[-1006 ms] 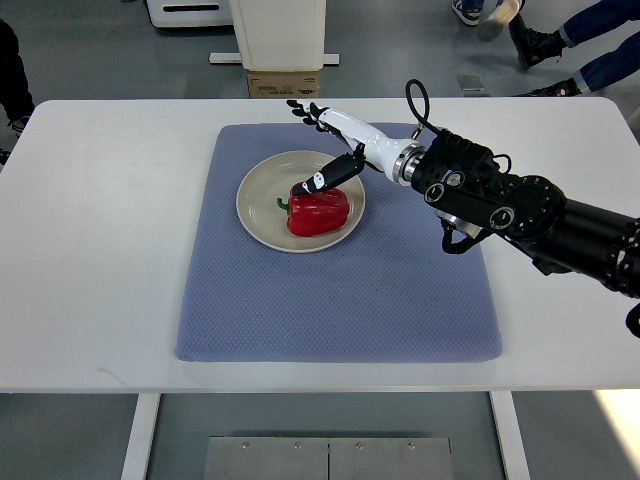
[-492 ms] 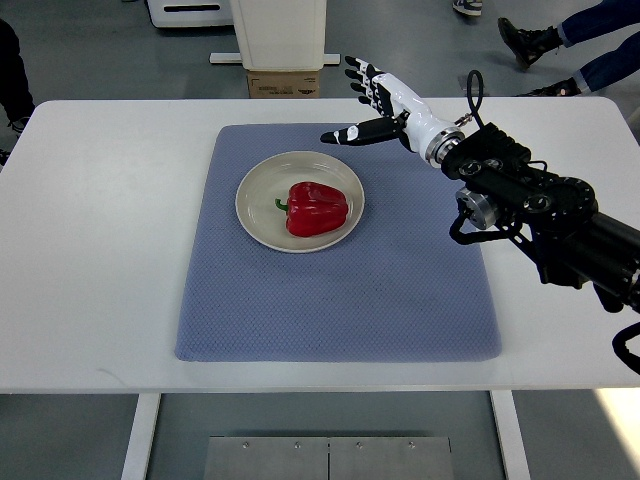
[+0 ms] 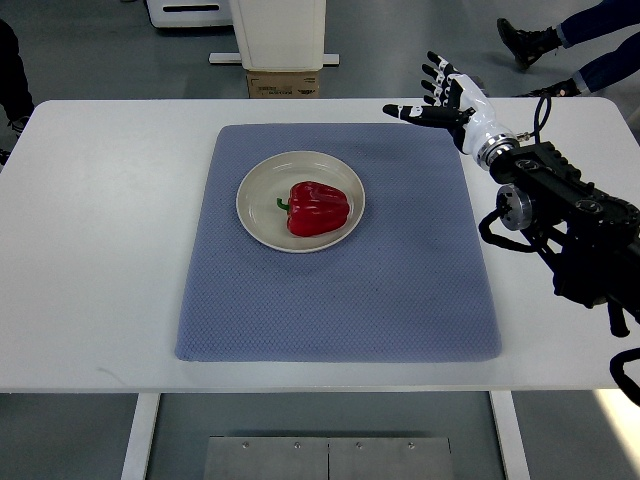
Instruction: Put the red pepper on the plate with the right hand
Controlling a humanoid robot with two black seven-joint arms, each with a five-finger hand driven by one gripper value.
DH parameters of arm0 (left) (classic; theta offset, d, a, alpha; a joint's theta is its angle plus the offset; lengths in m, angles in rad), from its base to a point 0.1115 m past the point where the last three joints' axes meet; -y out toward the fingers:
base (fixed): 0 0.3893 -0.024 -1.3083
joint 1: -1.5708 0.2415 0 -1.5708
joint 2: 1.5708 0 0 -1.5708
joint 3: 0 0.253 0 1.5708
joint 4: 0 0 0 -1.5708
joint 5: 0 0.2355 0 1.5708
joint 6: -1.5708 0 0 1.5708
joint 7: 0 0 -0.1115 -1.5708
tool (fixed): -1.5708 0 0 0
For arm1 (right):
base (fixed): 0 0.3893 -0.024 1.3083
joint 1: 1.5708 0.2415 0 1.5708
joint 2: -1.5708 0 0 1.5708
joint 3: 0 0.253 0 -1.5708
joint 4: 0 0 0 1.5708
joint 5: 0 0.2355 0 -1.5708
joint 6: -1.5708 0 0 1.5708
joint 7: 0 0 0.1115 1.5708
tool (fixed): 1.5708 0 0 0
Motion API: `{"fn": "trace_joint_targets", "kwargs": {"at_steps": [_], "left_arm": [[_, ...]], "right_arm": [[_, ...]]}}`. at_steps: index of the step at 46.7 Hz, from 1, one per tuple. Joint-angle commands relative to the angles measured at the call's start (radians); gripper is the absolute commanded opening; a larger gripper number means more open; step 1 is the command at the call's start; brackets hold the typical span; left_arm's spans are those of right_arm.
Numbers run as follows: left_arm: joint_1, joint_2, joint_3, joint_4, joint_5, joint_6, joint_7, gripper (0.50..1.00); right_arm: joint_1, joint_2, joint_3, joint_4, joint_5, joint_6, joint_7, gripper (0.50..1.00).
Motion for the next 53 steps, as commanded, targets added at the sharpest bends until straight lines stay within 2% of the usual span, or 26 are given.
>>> {"fn": "trace_joint_targets", "kwargs": {"at_steps": [1,17,28,42,53], "left_arm": [[-0.001,0.000,0.000,0.000,0.000,-0.001,0.000,1.000],[0.000,0.000,0.000,0.000,0.000,-0.001,0.000,1.000],[0.000,0.000,0.000,0.000,0.000,-0.001,0.000,1.000],[0.000,0.000,0.000,0.000,0.000,0.001,0.000,1.000],[0.000,0.000,0.000,0.000,0.000,-0.001,0.000,1.000]], "right_arm": [[-0.018,-0.002,0.045,-0.001,0.000,0.000,-0.017,1.000],[-0.087,-0.002,0.268,0.002,0.002,0.012,-0.106,1.000],[-0.146,0.027,0.415,0.002,0.002,0.003,-0.086,1.000],[-0.185,0.050,0.444,0.002,0.005,0.003,-0.085,1.000],[-0.211,0.087,0.622,0.010,0.006,0.008,-0.074,1.000]]}}
